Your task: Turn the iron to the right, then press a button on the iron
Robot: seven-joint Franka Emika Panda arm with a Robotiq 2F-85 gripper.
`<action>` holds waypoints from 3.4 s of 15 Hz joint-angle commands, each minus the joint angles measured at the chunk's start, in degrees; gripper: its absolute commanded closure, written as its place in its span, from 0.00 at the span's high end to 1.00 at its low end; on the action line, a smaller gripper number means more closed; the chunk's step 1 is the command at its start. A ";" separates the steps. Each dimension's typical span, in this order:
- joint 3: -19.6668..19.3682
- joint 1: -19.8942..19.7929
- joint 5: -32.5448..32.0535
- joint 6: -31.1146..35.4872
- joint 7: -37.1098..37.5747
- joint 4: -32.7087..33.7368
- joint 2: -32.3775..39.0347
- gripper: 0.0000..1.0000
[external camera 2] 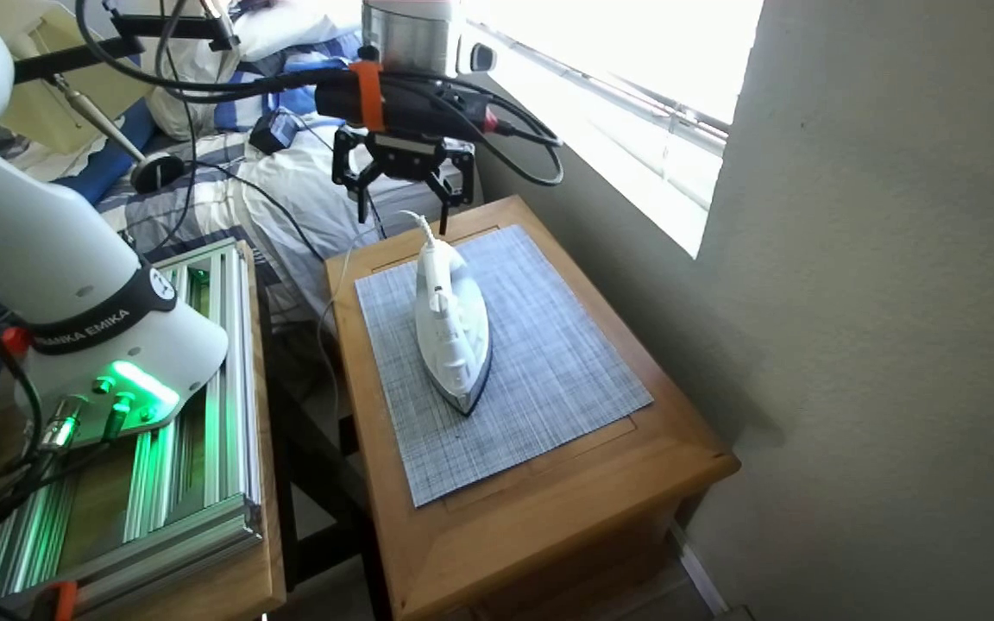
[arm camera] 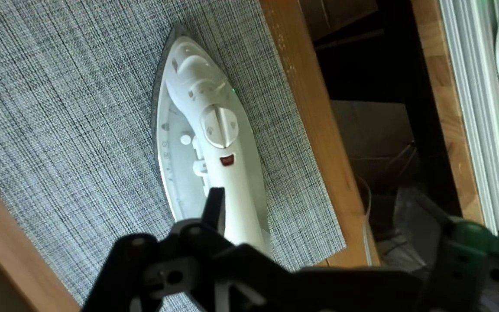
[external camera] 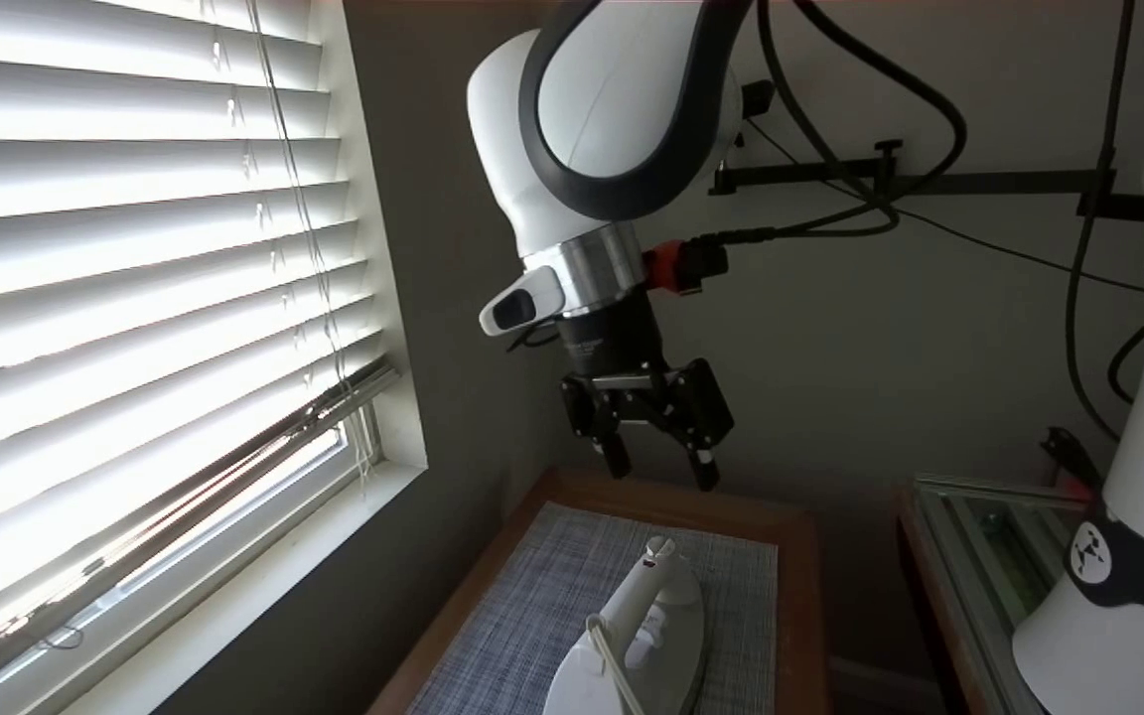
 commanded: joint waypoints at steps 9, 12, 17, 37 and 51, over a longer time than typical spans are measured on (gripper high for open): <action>-0.61 1.98 3.71 4.33 10.33 -0.88 2.14 1.00; -0.65 2.11 4.53 10.54 18.34 -1.29 3.89 1.00; 0.31 3.13 5.12 19.05 33.76 -0.67 8.44 0.74; -4.76 -2.17 8.52 22.15 49.81 -5.13 8.60 0.00; -3.87 -2.84 15.23 26.98 47.80 -4.79 12.44 0.00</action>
